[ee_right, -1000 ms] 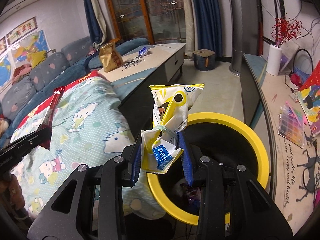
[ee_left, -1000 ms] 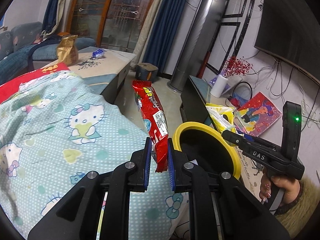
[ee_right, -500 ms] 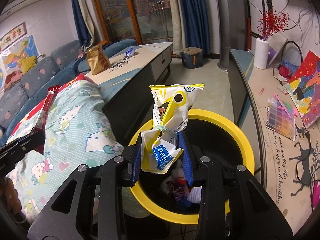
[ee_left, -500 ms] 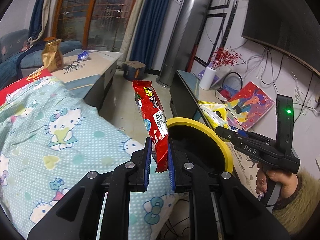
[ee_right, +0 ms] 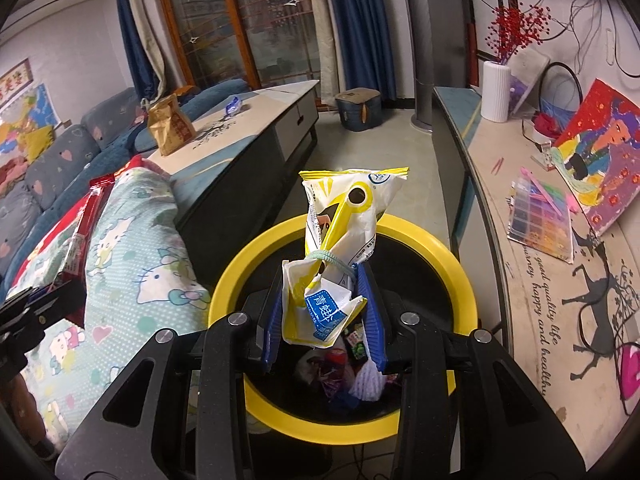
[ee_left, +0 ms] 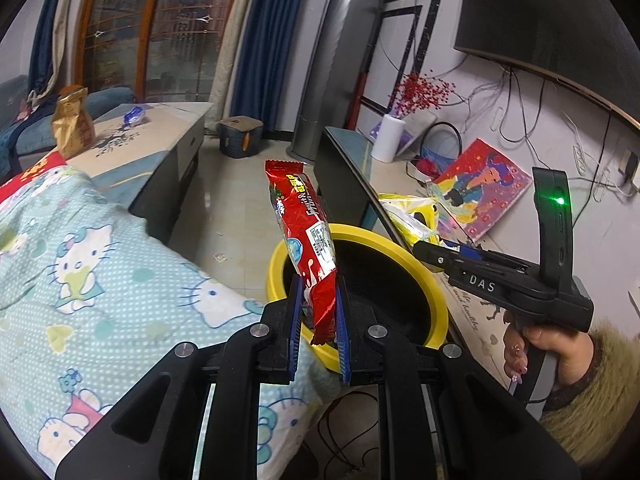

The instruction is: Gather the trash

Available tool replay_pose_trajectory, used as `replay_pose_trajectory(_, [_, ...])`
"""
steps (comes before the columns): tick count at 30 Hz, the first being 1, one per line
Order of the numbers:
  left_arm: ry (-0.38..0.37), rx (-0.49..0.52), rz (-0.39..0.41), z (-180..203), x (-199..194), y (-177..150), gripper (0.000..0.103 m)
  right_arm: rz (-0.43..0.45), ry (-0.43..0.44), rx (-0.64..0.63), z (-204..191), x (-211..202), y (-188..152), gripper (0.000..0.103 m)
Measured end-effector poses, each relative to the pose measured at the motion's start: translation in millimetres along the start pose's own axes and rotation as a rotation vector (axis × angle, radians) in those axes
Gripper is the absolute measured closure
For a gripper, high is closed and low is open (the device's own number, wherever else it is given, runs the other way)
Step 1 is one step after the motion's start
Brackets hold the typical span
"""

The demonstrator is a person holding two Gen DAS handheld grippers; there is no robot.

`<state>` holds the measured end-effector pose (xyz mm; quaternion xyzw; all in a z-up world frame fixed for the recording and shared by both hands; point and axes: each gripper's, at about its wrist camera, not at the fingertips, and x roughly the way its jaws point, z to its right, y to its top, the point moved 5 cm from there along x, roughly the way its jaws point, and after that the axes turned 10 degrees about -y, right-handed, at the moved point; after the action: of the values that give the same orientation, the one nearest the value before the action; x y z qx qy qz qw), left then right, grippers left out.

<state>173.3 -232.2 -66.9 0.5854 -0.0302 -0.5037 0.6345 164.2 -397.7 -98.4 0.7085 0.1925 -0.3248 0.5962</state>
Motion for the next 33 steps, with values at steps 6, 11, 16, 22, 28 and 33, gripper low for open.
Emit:
replay_pose_trajectory(6, [-0.023, 0.024, -0.036, 12, 19, -5, 0.088, -0.021, -0.014, 0.013, 12, 5, -4, 0.075])
replay_pose_trajectory(11, [-0.029, 0.043, -0.070, 18, 35, -11, 0.088, -0.036, -0.020, 0.029, 20, 9, -7, 0.075])
replay_pose_trajectory(16, [-0.036, 0.062, -0.105, 22, 51, -16, 0.088, -0.044, -0.013, 0.045, 25, 12, -8, 0.074])
replay_pose_trajectory(22, [-0.046, 0.081, -0.133, 22, 77, -10, 0.075, -0.048, -0.012, 0.068, 28, 17, -10, 0.058])
replay_pose_trajectory(28, [-0.033, 0.050, -0.162, 9, 95, -11, 0.023, -0.038, -0.034, 0.079, 31, 5, -11, 0.043])
replay_pose_trajectory(33, [-0.016, 0.019, -0.129, -1, 77, -12, 0.008, -0.006, -0.054, 0.057, 26, -13, -12, 0.034])
